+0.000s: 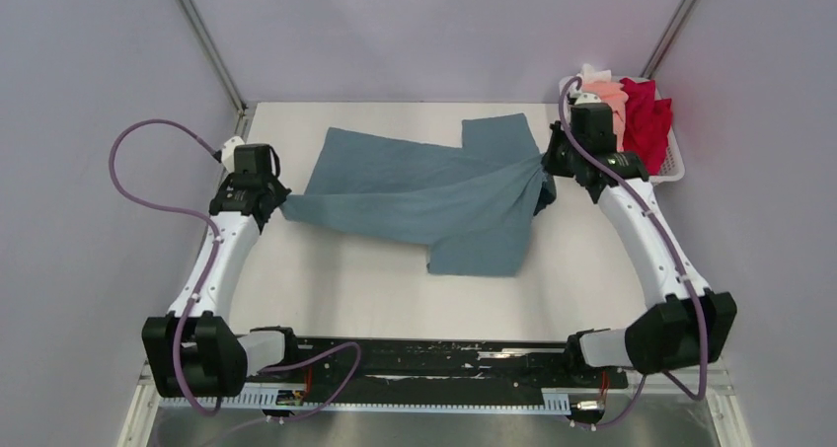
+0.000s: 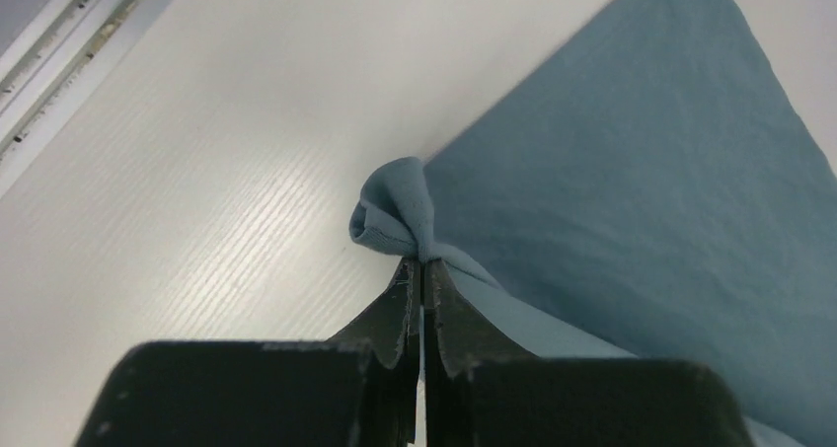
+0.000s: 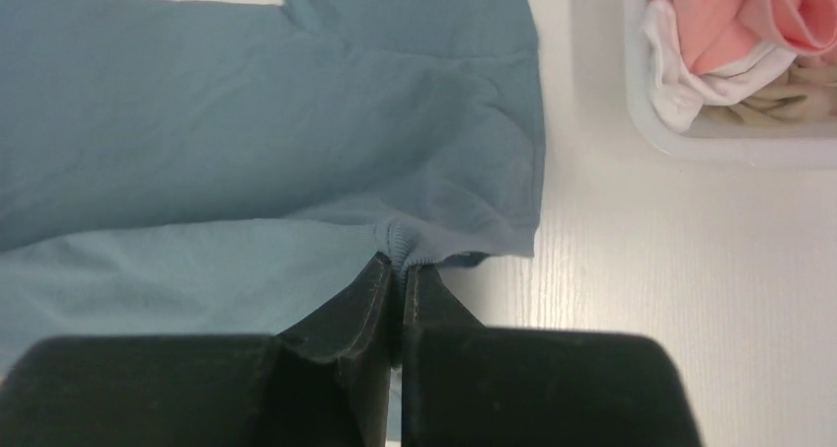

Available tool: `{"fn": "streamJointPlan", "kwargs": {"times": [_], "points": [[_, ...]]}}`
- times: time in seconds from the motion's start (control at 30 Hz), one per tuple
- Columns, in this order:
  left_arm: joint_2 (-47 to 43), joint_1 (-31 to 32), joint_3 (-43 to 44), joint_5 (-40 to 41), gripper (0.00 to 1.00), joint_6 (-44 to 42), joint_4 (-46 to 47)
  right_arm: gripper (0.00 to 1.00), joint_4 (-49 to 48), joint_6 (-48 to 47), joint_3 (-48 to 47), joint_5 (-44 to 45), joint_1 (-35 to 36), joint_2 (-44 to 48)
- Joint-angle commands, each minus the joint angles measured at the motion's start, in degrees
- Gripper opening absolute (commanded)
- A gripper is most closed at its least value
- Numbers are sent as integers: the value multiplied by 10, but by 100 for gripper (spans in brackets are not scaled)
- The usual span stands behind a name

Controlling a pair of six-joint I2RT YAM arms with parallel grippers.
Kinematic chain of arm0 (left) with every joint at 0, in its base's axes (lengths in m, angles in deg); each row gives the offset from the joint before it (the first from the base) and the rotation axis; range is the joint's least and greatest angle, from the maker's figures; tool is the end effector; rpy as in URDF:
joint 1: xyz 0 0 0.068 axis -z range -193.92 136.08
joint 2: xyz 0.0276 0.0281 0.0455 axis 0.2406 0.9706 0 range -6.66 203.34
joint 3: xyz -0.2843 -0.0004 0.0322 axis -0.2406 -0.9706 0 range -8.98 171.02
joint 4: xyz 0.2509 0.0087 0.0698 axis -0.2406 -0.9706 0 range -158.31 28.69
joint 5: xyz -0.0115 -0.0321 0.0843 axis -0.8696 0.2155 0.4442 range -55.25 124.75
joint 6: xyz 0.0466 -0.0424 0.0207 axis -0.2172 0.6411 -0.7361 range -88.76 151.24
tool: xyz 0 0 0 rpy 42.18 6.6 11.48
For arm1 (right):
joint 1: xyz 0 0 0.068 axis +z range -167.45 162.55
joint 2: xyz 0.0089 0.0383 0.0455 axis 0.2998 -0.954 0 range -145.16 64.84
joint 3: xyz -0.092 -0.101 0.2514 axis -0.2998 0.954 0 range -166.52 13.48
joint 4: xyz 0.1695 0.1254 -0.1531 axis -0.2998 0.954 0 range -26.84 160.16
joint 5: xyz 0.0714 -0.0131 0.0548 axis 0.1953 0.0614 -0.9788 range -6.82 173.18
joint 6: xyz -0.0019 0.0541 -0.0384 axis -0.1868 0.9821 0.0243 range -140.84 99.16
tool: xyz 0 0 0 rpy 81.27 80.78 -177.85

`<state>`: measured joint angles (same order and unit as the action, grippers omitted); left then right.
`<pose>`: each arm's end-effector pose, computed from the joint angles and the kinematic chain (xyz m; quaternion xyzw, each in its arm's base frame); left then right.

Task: Fold and stack the t-shirts
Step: Flatten out the tshirt

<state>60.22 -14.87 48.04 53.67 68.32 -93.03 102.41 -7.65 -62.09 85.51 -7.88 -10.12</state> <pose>0.2539 0.0213 0.3042 -0.3568 0.8286 0.0171 0.4310 0.2865 0.0461 0.3654 0.0374 0.9003 0.0676 0.4284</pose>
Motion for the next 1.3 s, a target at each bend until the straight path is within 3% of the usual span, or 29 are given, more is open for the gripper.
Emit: {"fn": "streamJointPlan", "kwargs": {"times": [0.0,0.17,0.27,0.3,0.37,0.43,0.47,0.5,0.6,0.8,1.0,1.27], "points": [[47,-5,-4,4,0,30,73,4,-28,1,-42,61,-6,-126],[173,-6,35,6,0,35,56,3,-38,15,-149,92,-6,-320],[217,-6,47,10,0,38,45,12,-40,34,-197,122,-7,-387],[221,-5,47,10,0,38,45,23,-40,37,-203,118,-7,-393],[228,-5,45,-5,0,41,46,54,-41,42,-202,103,-6,-388],[227,-5,29,-30,0,44,54,74,-43,42,-179,102,0,-359],[223,-5,23,-36,0,48,61,94,-43,43,-159,121,6,-335],[221,-5,11,-45,0,51,63,99,-42,48,-138,149,15,-309],[205,-5,-11,-58,0,58,75,100,-42,70,-53,191,49,-205],[168,-6,-60,-72,0,68,98,100,-44,145,168,136,164,-41],[154,-5,-77,-79,0,68,106,99,-41,190,240,104,280,-51],[149,-5,-84,-78,0,68,107,91,-107,209,291,134,289,-102]]}}
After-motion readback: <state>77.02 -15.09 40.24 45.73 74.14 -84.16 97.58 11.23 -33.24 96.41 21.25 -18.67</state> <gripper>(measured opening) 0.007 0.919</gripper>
